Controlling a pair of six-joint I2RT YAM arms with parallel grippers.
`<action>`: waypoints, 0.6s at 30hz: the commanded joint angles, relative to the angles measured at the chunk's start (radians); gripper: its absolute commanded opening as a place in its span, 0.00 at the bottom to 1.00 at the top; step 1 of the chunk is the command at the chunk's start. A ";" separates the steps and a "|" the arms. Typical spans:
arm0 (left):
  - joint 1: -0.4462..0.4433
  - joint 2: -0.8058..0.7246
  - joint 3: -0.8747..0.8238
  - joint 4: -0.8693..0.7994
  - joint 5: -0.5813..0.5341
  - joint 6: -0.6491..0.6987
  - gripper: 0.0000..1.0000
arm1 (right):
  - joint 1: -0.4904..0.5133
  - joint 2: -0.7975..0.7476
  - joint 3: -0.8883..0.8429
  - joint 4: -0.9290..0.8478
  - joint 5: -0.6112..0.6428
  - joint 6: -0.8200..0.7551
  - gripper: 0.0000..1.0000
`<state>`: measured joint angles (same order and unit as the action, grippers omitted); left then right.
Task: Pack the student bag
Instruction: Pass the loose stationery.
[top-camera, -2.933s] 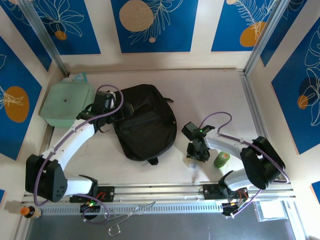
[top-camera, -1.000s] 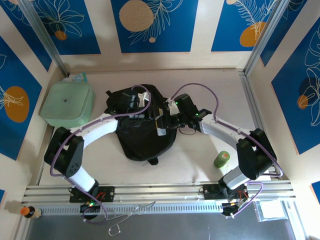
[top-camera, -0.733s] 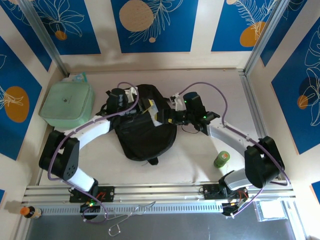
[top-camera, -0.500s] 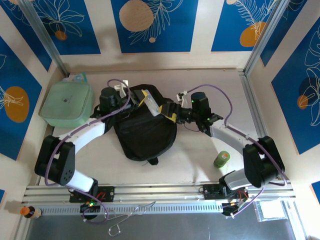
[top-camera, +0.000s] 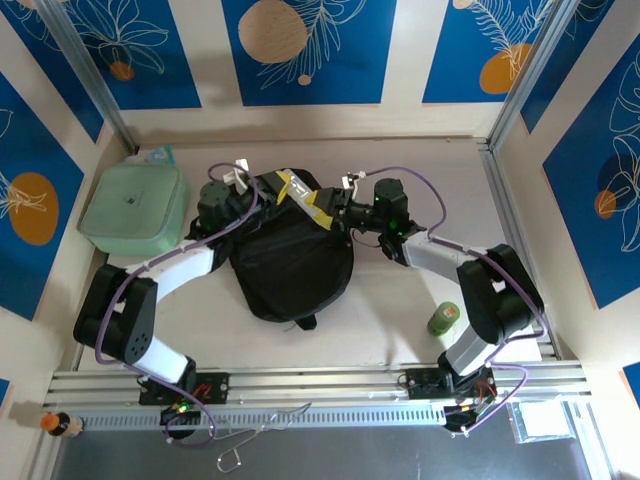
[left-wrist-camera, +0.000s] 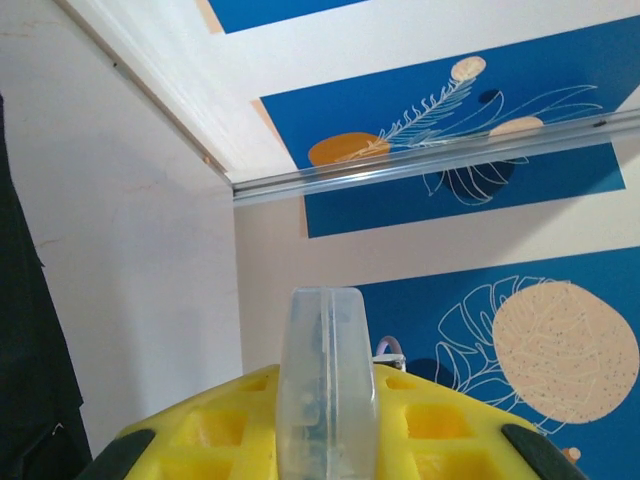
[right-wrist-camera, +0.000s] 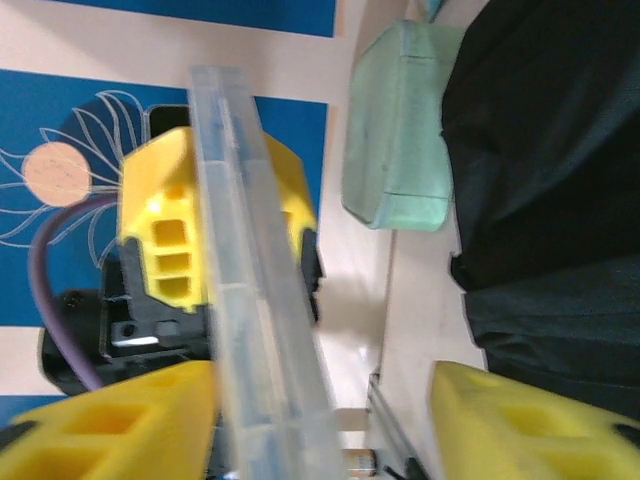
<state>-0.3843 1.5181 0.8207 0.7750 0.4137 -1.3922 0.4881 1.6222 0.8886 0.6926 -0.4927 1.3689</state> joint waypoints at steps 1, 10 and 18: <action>-0.008 -0.012 -0.018 0.055 -0.033 -0.020 0.22 | 0.009 0.006 0.029 0.086 -0.022 0.053 0.46; -0.002 -0.091 0.002 -0.353 -0.104 0.175 0.45 | 0.004 -0.073 -0.010 -0.062 0.035 -0.070 0.16; -0.002 -0.155 0.101 -0.953 -0.274 0.708 0.73 | -0.011 -0.194 -0.052 -0.461 0.099 -0.288 0.14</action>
<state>-0.3843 1.3666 0.8852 0.0811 0.1913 -0.9390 0.4831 1.4891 0.8539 0.4305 -0.4404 1.2114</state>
